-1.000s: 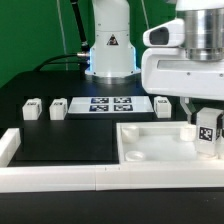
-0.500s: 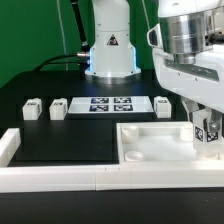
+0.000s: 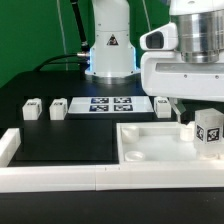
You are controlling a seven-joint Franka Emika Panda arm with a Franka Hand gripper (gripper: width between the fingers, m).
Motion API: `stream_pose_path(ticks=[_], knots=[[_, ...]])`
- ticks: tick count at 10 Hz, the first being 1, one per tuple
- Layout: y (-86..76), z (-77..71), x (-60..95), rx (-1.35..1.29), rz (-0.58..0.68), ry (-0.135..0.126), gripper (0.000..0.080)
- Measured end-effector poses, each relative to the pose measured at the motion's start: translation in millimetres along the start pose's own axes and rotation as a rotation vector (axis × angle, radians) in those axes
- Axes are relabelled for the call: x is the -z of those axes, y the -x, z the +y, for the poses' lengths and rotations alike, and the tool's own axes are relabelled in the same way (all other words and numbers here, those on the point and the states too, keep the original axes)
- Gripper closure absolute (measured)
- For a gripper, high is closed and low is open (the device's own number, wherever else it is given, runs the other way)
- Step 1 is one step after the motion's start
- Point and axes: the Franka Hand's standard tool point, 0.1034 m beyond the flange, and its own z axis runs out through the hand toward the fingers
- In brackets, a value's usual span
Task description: Assemble square table
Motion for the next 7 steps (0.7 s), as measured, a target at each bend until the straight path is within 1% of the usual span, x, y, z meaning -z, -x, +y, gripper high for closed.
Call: stream_pose_path(ticks=[1, 2, 3, 4, 6, 7], knots=[[0.1, 0.5, -0.2, 0.09, 0.001, 0.005, 0.0154], [-0.3, 1.0, -0.1, 0.267, 0.01, 0.025, 0.0154], [-1.2, -1.5, 1.0, 0.44, 0.024, 0.031, 0.015], [-0.7, -5.6, 1.7, 0.529, 0.035, 0.028, 0.015], [-0.7, -5.1, 0.9, 0.501, 0.034, 0.028, 0.015], [-0.7, -5.0, 0.7, 0.488, 0.034, 0.027, 0.0263]])
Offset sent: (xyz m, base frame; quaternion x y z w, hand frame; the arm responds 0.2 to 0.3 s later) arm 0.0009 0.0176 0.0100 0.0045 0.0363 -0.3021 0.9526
